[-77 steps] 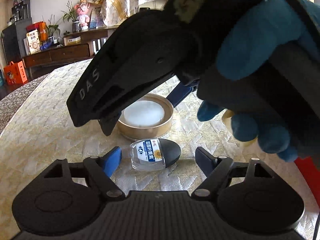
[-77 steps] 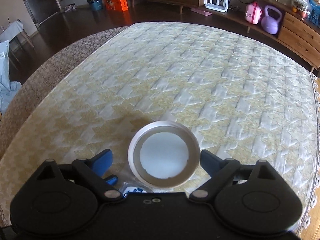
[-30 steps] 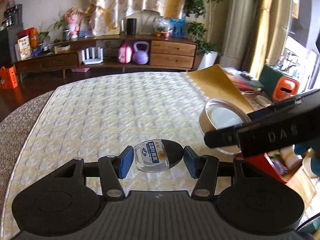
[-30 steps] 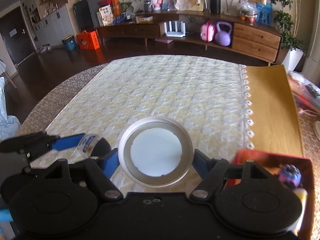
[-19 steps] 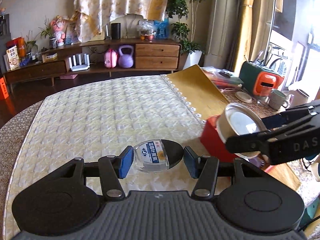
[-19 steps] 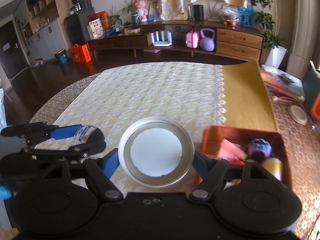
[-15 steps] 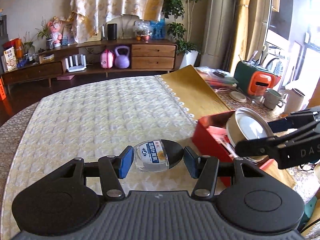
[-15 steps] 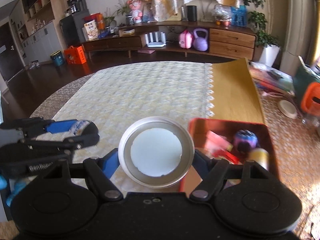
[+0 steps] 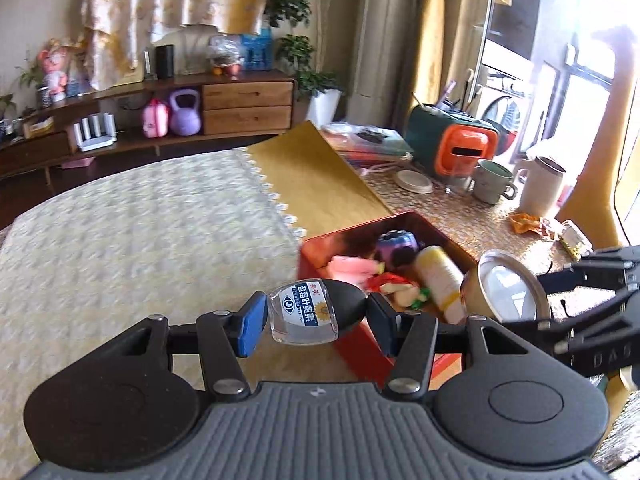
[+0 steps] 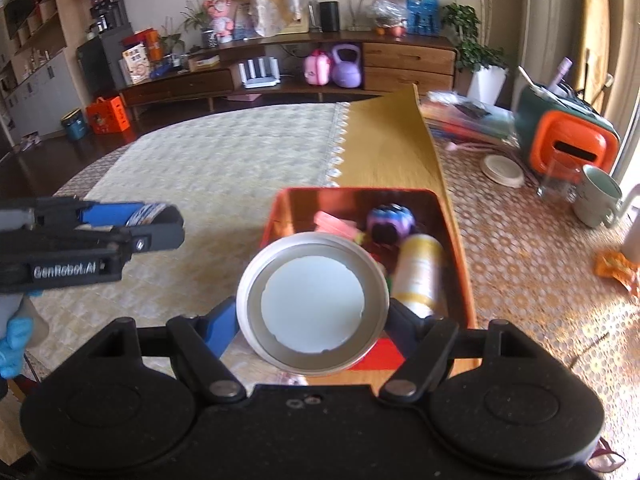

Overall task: Organize rigid objects
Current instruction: 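Carry the small bottle and round lid over into the red tin box, then open both tools to drop the bottle and lid into the box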

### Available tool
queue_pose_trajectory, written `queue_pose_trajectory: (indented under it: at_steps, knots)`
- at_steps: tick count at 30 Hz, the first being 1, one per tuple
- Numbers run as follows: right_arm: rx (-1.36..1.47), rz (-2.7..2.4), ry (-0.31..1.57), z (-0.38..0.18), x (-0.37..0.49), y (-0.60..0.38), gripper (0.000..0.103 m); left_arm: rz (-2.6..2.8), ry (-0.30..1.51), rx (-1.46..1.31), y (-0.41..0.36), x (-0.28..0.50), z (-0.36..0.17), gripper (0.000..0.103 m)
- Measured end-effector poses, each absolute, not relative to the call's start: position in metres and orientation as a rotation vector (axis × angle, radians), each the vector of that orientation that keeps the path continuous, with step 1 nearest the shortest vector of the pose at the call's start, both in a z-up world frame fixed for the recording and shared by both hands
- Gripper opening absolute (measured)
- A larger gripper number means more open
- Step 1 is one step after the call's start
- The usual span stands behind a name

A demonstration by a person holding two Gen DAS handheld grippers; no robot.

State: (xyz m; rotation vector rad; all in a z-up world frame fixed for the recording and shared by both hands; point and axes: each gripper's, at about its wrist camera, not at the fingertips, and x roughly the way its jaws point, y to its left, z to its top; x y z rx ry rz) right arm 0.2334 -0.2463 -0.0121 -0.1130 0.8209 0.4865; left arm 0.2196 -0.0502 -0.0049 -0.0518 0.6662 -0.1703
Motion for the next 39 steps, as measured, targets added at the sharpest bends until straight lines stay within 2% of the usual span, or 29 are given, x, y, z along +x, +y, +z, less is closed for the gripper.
queue_pose_trajectory:
  at_steps: [8, 19, 39]
  knots:
    - [-0.114, 0.431, 0.832, -0.023, 0.244, -0.271, 0.076, -0.209, 0.683, 0.028, -0.08, 0.27, -0.014, 0.054]
    - [-0.16, 0.412, 0.836, -0.044, 0.271, -0.256, 0.076, -0.25, 0.753, 0.026, -0.11, 0.34, -0.045, 0.054]
    - [-0.273, 0.377, 0.836, -0.072, 0.289, -0.229, 0.077, -0.251, 0.82, 0.062, -0.131, 0.376, -0.083, 0.054]
